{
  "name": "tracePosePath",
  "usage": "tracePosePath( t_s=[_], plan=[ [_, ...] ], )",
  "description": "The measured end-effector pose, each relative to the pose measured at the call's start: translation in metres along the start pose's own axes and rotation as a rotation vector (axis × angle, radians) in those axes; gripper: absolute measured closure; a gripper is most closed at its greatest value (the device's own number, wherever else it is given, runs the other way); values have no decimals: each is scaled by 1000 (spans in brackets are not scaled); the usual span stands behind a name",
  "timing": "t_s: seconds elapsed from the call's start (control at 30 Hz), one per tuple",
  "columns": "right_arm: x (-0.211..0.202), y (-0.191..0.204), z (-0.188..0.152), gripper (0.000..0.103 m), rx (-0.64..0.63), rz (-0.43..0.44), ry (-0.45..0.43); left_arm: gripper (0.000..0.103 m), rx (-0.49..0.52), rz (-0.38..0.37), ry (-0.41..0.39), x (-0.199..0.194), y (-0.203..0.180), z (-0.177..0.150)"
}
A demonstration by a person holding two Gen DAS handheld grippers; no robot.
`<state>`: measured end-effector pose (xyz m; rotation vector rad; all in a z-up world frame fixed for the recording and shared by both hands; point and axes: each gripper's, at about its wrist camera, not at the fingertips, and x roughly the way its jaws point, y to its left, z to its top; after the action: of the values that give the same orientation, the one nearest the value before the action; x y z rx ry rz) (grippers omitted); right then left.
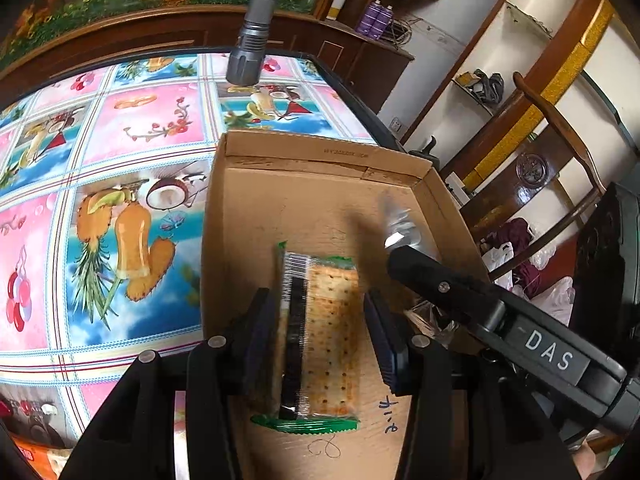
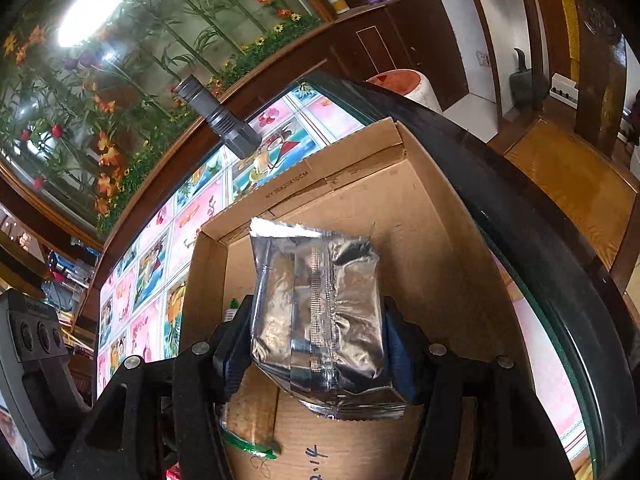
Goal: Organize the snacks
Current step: 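Carry both packs into the cardboard box and open both tools, then return both tools to the snack pile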
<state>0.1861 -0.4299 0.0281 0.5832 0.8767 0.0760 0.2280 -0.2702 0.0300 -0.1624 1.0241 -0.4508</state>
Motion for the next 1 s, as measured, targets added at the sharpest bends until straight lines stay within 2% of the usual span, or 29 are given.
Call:
tracePosePath(
  t_s=[0.03,0.2,0.3,0.53,0.7,0.83,0.87,0.93,1.0],
  plan=[
    [-1,0,0,38,-2,2,1,46,4,7,-2,-1,-1,-1],
    [-17,10,1,38,-42,2,-56,41,14,26,-74,-28,0,-7],
    [-35,23,-2,38,-95,3,-139,35,7,6,-123,-54,4,-18],
    [-63,63,-25,38,-227,91,-269,26,90,28,-242,-130,13,-74],
    [-68,103,-58,38,-368,136,-320,23,111,93,-316,-180,44,-119],
    [-69,137,-92,38,-478,240,-289,23,64,157,-375,-217,91,-149],
    [-66,144,-98,39,-498,265,-261,22,58,178,-380,-223,100,-153],
    [-60,158,-114,49,-548,300,-182,22,29,234,-386,-238,131,-158],
    [-52,171,-129,49,-614,310,-131,22,-22,266,-379,-246,160,-159]
  ],
)
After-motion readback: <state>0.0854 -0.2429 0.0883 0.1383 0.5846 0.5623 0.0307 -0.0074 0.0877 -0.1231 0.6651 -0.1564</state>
